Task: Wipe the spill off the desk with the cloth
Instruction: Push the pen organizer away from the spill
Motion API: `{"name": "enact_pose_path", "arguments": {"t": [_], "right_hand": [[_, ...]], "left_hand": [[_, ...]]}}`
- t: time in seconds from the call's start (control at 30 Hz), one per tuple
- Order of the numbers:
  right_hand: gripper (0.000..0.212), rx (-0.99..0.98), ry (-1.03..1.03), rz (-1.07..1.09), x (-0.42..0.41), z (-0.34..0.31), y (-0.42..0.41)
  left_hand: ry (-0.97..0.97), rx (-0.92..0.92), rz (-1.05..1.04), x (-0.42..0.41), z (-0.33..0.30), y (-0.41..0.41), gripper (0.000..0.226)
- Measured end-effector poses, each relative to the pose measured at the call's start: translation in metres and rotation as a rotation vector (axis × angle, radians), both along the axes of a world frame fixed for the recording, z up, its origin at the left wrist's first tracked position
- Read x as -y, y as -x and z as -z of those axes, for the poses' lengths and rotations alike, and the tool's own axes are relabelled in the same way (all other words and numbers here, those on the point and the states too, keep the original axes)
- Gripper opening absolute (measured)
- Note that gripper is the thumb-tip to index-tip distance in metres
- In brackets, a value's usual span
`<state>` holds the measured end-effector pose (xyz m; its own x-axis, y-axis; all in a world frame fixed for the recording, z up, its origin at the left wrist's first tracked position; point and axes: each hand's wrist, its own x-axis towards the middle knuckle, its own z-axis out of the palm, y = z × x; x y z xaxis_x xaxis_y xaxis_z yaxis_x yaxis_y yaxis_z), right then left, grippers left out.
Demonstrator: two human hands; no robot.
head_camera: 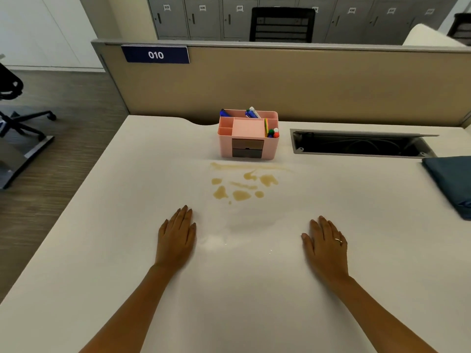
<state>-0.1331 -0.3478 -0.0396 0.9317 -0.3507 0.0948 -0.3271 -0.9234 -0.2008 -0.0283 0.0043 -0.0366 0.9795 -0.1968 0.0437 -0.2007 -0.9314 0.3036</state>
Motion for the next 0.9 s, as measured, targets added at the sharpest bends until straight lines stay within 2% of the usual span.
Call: {"name": "enact_pose_path", "arguments": {"t": [0.1,0.27,0.43,0.57,0.67,0.77,0.9], "right_hand": [[0.042,0.108,0.03,0.039,0.004,-0.004,-0.016],[0.019,0.223,-0.117,0.133,0.014,-0.023,-0.074],[0.029,0.28,-0.414,0.111,0.019,-0.055,-0.163],[0.038,0.215,-0.622,0.139,0.018,-0.08,-0.235],[0.035,0.149,-0.759,0.221,0.015,-0.093,-0.285],[0.033,0.122,-0.778,0.274,0.018,-0.096,-0.326],[0.025,-0.048,-0.862,0.328,0.022,-0.096,-0.347]], "left_hand": [[0.078,0.051,-0.028,-0.004,-0.009,-0.014,0.057],[0.095,0.067,-0.075,-0.012,-0.019,-0.049,0.061],[0.06,0.054,-0.081,-0.018,-0.022,-0.099,0.067],[0.019,0.047,-0.052,-0.019,-0.02,-0.134,0.069],[0.014,0.049,-0.052,-0.021,-0.017,-0.159,0.068],[0.0,0.04,-0.073,-0.028,-0.013,-0.184,0.067],[-0.067,0.003,-0.053,-0.038,-0.004,-0.195,0.072]]}}
